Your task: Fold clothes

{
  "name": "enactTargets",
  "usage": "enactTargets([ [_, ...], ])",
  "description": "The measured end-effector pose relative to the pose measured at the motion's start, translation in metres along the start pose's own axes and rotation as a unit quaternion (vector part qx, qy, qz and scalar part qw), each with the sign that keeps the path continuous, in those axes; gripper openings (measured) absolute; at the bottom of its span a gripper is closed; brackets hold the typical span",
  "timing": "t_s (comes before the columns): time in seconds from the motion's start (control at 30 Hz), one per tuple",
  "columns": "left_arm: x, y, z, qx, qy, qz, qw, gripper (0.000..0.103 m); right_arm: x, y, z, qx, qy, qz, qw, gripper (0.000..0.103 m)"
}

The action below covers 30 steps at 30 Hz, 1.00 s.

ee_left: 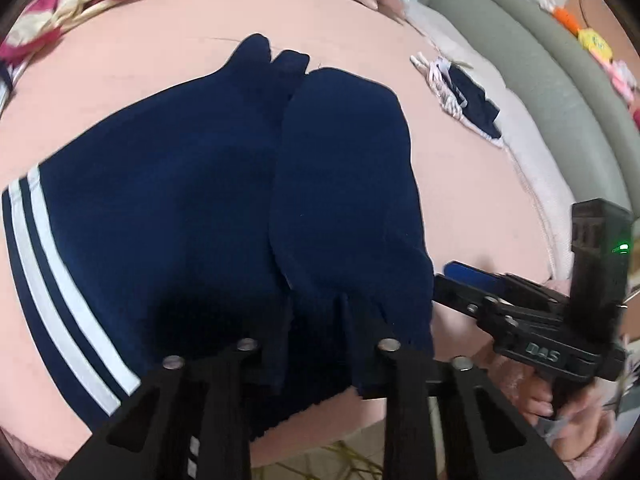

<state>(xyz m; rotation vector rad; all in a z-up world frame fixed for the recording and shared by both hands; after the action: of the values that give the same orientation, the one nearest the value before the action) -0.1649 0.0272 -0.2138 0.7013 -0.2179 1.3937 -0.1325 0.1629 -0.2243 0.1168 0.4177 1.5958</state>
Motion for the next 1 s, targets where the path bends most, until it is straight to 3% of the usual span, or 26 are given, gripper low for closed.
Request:
enactTargets([
  [0.13, 0.011, 0.018, 0.035, 0.080, -0.009, -0.008, 0.9967, 0.009, 0.001, 0.003, 0.007, 0.009, -0.003, 0.001, 1.000, 0.049],
  [0.3, 0.004, 0.011, 0.093, 0.133, 0.035, -0.010, 0.9904, 0.009, -0.020, 0.010, 0.040, 0.049, -0.021, 0.067, 0.996, 0.049],
  [0.43, -0.023, -0.017, 0.112, 0.133, 0.061, 0.026, 0.9889, 0.010, -0.070, 0.029, 0.056, 0.082, -0.001, 0.127, 0.989, 0.052],
  [0.53, -0.041, -0.040, 0.117, 0.133, 0.073, 0.059, 0.9867, 0.010, -0.110, 0.033, 0.048, 0.082, 0.020, 0.174, 0.981, 0.052],
  [0.63, -0.057, -0.061, 0.101, 0.101, 0.075, 0.080, 0.9888, 0.010, -0.140, 0.027, 0.026, 0.070, 0.028, 0.217, 0.973, 0.052],
  [0.77, -0.068, -0.076, 0.076, 0.068, 0.074, 0.101, 0.9898, 0.010, -0.128, 0.006, -0.025, 0.025, -0.010, 0.224, 0.974, 0.053],
  [0.8, -0.067, -0.076, 0.075, 0.066, 0.080, 0.095, 0.9900, 0.010, -0.122, 0.005, -0.029, 0.021, -0.003, 0.210, 0.978, 0.059],
  [0.87, -0.063, -0.076, 0.076, 0.059, 0.082, 0.090, 0.9908, 0.010, -0.107, 0.008, -0.027, 0.013, 0.025, 0.165, 0.986, 0.059],
  [1.0, -0.068, -0.078, 0.075, 0.046, 0.069, 0.116, 0.9898, 0.014, -0.082, 0.017, -0.012, 0.021, 0.028, 0.129, 0.991, 0.062],
])
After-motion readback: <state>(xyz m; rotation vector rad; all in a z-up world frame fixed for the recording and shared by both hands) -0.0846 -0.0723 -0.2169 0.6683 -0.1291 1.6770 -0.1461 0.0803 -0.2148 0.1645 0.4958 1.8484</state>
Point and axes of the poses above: each gripper's, at about its wrist camera, not at the fingertips, and z roughly against the way its jaws point, x to its right, y to its top, the point moved 7 cm from there along -z, roughly the way its jaws point, and after that the axes turned 9 degrees about -y, right-handed, at the moved point
